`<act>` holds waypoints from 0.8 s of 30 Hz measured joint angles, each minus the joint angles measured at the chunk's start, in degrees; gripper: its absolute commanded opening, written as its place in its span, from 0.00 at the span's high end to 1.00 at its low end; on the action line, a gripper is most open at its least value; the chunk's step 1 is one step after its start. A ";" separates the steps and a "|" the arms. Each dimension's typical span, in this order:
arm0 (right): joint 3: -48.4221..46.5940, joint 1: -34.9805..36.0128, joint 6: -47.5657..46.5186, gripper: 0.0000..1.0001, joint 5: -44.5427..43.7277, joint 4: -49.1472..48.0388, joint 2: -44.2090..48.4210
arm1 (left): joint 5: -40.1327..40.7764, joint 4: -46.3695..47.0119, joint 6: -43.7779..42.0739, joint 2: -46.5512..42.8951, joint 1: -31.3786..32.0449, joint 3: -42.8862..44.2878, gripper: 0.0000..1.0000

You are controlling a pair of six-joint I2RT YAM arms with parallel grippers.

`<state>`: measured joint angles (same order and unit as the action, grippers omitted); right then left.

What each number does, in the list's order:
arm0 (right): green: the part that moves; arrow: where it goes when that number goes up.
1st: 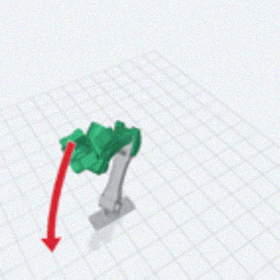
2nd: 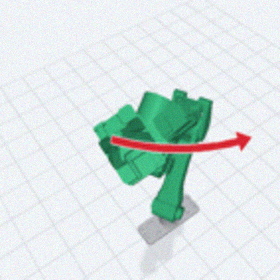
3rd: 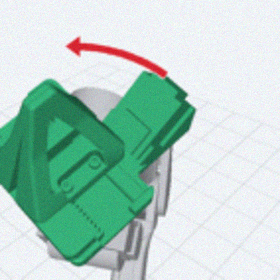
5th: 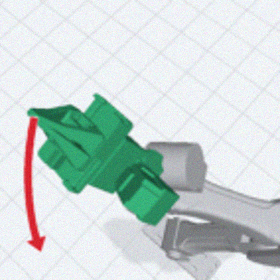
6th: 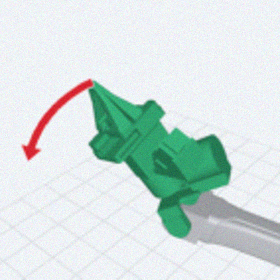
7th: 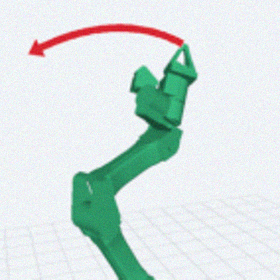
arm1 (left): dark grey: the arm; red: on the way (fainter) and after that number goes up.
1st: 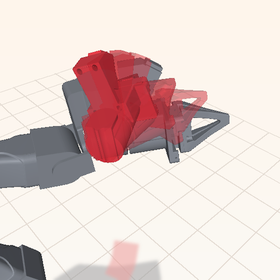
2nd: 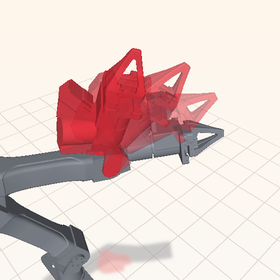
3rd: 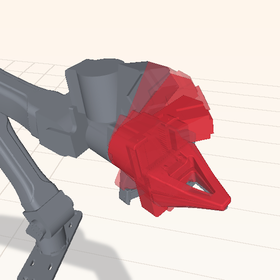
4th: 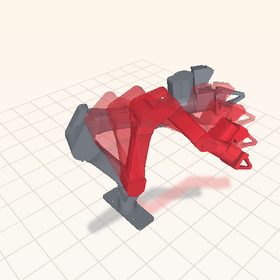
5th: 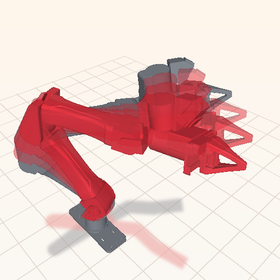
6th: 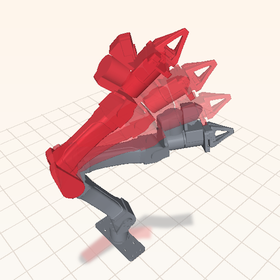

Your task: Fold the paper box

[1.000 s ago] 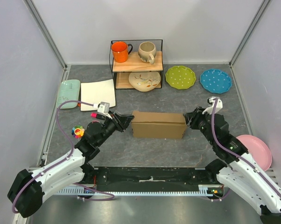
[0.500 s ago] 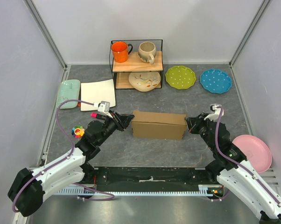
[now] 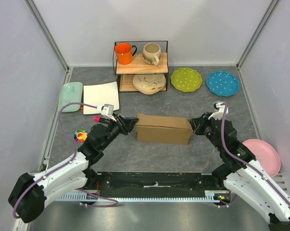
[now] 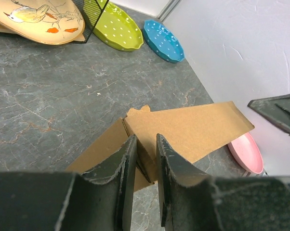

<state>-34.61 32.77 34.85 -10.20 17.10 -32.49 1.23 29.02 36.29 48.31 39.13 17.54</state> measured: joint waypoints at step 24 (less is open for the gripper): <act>11.06 -0.13 4.22 0.91 1.31 -10.78 3.54 | 0.48 -18.08 -3.67 -0.28 0.20 18.62 0.65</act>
<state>-23.55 32.64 39.07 -8.88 6.33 -28.95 1.72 10.94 32.62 48.03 39.33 36.16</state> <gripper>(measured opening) 0.095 0.374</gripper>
